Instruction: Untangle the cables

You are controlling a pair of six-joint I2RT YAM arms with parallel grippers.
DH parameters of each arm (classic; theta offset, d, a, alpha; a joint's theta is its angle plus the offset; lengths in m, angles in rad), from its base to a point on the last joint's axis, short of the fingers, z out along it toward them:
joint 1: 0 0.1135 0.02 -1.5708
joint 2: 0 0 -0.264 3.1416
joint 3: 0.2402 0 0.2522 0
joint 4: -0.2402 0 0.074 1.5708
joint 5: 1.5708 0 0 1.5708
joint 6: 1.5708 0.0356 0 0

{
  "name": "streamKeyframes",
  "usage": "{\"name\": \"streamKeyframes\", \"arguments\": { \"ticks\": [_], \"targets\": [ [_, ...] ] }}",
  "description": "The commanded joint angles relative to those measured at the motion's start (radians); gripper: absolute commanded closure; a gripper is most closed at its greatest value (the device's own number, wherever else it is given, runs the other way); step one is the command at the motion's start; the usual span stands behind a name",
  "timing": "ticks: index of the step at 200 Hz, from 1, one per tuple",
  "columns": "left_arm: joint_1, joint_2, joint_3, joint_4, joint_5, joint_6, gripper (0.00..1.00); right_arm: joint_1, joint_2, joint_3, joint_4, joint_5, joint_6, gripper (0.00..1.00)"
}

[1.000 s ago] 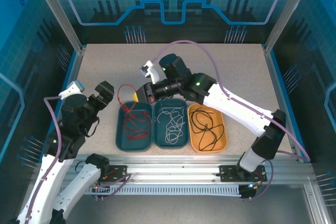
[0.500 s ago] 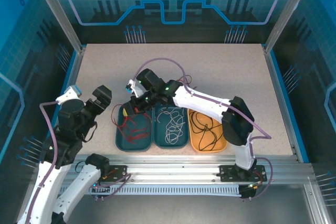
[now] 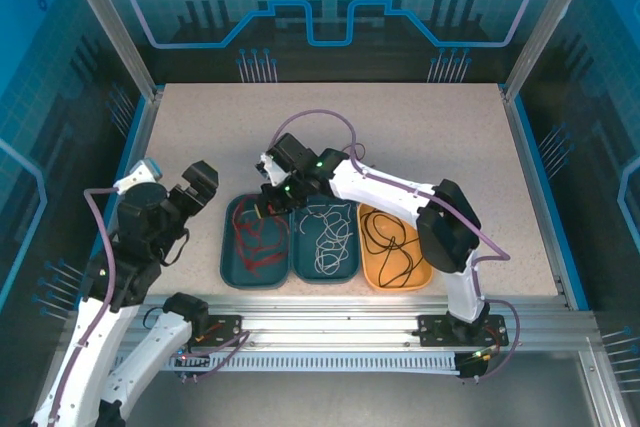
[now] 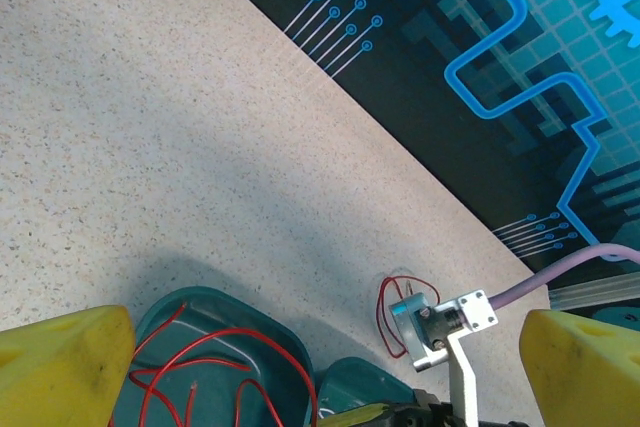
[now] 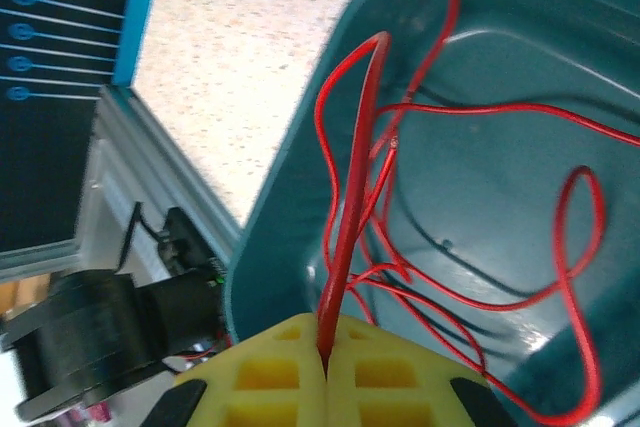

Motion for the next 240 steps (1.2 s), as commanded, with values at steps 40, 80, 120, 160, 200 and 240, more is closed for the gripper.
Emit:
{"name": "streamKeyframes", "arguments": {
  "ticks": [40, 80, 120, 160, 200, 240],
  "targets": [
    [0.008, 0.008, -0.022, 0.041, 0.028, -0.024, 0.01, 0.027, 0.057, 0.085, -0.203, 0.194, -0.1, 0.93],
    [0.008, 0.021, -0.025, 0.054, 0.042, -0.031, 0.01, 0.052, 0.08, 0.134, -0.246, 0.199, -0.128, 0.89],
    [0.008, 0.034, -0.026, 0.066, 0.049, -0.033, 0.01, 0.06, 0.087, 0.138, -0.232, 0.161, -0.121, 0.94],
    [0.008, 0.042, -0.025, 0.071, 0.054, -0.032, 0.01, 0.07, 0.157, 0.189, -0.282, 0.207, -0.135, 0.95],
    [0.008, 0.042, -0.023, 0.069, 0.054, -0.032, 0.01, 0.082, 0.226, 0.246, -0.312, 0.246, -0.154, 0.96],
    [0.008, 0.043, -0.023, 0.059, 0.051, -0.031, 0.01, 0.089, 0.277, 0.304, -0.34, 0.269, -0.166, 0.96]
  ]
}}
